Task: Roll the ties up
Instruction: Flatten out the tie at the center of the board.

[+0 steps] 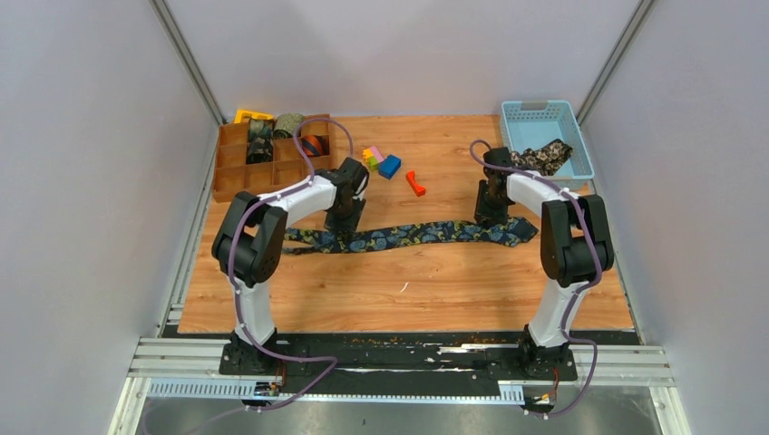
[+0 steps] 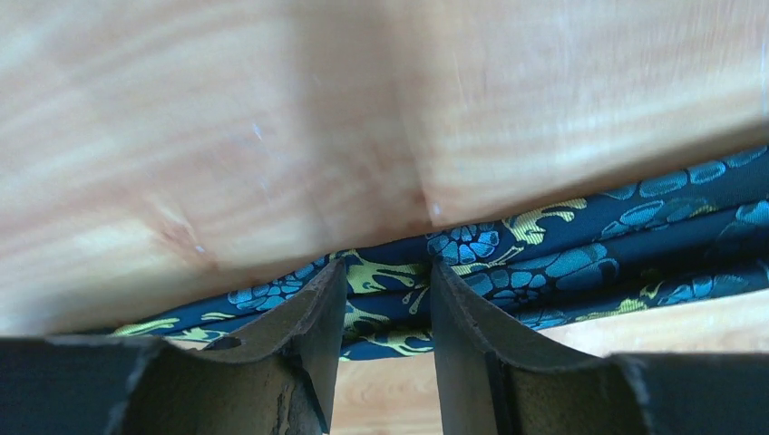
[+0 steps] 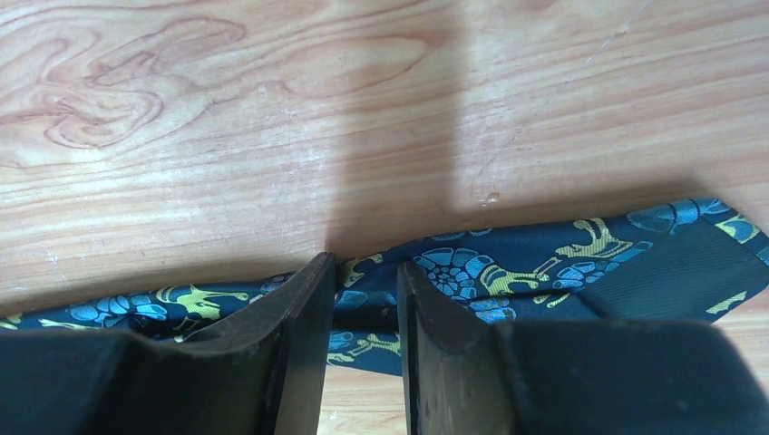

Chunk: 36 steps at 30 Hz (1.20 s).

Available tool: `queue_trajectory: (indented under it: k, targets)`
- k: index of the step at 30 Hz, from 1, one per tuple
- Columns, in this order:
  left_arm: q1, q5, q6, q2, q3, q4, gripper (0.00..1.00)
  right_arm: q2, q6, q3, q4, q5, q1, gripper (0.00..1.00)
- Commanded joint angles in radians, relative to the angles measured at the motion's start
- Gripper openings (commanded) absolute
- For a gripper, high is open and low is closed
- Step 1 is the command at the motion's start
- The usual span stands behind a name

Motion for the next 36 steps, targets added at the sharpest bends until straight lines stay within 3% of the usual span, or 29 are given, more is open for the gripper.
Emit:
queue_trajectory:
  k: [1,11,17,23,25,26,32,36]
  targets:
    - [-0.043,0.047,-0.001,-0.037,-0.117,-0.122,0.46,0.009,-0.005,-0.073,-0.063,0.070,-0.020,0.32]
    - [-0.116,0.237,-0.029,-0.176,-0.161,-0.123,0.46,-0.014,-0.051,-0.067,-0.083,0.105,-0.024,0.32]
    - [-0.116,0.161,-0.055,-0.310,-0.183,-0.086,0.47,-0.082,-0.074,0.016,-0.147,0.102,-0.022,0.34]
    - [-0.114,0.034,-0.078,-0.500,-0.231,0.001,0.71,-0.175,-0.078,0.063,-0.200,0.087,-0.004,0.39]
    - [-0.113,-0.008,-0.091,-0.566,-0.261,0.039,0.84,-0.210,-0.064,0.053,-0.203,0.087,0.005,0.42]
    - [-0.109,-0.023,-0.103,-0.596,-0.279,0.063,0.97,-0.229,-0.052,0.045,-0.202,0.086,0.013,0.43]
    - [-0.025,0.149,-0.177,-0.727,-0.436,0.205,1.00,-0.354,0.031,-0.105,-0.126,0.065,0.092,0.45]
    - [-0.024,0.126,-0.219,-0.817,-0.535,0.239,1.00,-0.420,0.087,-0.254,-0.016,0.001,0.112,0.45]
